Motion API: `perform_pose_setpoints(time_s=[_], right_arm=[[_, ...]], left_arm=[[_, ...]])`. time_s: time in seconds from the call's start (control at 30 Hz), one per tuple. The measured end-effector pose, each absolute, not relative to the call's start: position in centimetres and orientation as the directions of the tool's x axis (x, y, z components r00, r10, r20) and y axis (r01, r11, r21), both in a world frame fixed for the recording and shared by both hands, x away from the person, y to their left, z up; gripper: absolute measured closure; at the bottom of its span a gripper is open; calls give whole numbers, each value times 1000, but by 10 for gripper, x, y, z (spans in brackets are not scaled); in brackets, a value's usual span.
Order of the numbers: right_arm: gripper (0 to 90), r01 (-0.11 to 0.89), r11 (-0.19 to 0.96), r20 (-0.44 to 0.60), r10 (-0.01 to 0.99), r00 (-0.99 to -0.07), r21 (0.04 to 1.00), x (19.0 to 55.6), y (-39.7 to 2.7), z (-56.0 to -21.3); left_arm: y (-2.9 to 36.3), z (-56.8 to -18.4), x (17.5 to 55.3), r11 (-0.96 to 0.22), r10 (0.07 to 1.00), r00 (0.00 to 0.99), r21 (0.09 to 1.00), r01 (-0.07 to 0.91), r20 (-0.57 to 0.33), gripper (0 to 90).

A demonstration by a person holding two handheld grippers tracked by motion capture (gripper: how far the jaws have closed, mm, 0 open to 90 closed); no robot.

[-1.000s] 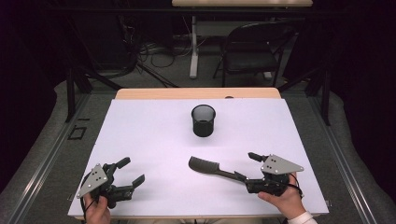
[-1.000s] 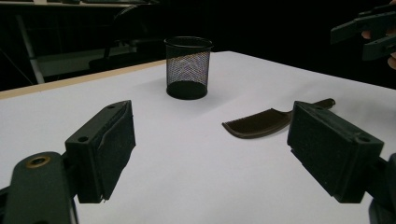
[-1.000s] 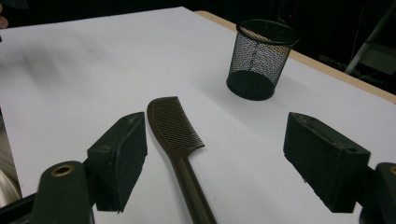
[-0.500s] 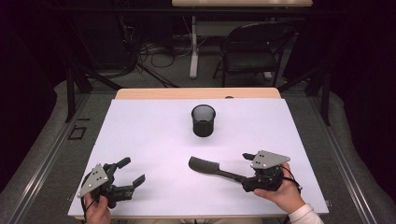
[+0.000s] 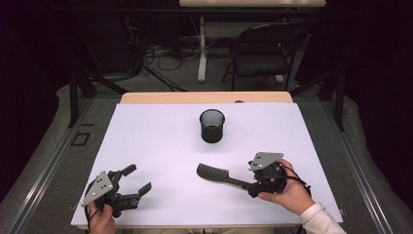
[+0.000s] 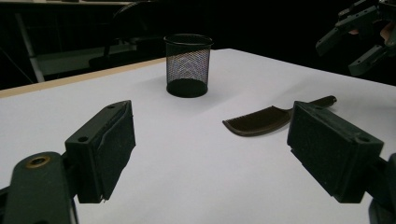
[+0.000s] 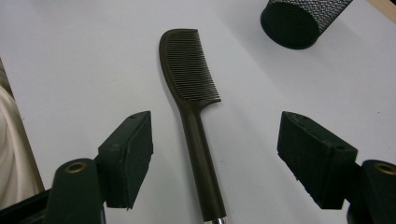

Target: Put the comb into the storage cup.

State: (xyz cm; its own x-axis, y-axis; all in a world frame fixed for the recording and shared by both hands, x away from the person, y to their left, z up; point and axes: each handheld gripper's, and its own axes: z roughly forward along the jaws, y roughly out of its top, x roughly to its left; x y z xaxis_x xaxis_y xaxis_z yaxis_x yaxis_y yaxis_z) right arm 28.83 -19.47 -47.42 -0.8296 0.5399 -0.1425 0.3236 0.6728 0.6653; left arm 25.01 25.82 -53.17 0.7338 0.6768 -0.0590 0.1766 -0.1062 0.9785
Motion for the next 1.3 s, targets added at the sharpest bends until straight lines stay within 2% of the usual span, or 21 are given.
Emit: perform_pose_setpoints(time_s=[0.5, 0.57, 0.6, 0.97, 1.3], right_arm=[[291, 401, 767, -92, 508, -857, 500, 305, -171, -483], [292, 400, 771, -96, 506, -857, 496, 306, -169, -483], [323, 394, 779, -94, 496, -863, 488, 306, -166, -484], [321, 372, 822, -124, 462, -878, 431, 312, -149, -484], [367, 363, 834, -120, 445, -887, 415, 318, -139, -483]], left_arm=[[258, -532, 250, -111, 676, 735, 978, 178, -58, 152], [258, -532, 250, -111, 676, 735, 978, 178, -57, 152], [258, -532, 251, -111, 676, 735, 978, 179, -58, 152], [257, -532, 251, -111, 675, 735, 977, 180, -59, 152], [258, -532, 251, -110, 677, 734, 977, 182, -60, 152]])
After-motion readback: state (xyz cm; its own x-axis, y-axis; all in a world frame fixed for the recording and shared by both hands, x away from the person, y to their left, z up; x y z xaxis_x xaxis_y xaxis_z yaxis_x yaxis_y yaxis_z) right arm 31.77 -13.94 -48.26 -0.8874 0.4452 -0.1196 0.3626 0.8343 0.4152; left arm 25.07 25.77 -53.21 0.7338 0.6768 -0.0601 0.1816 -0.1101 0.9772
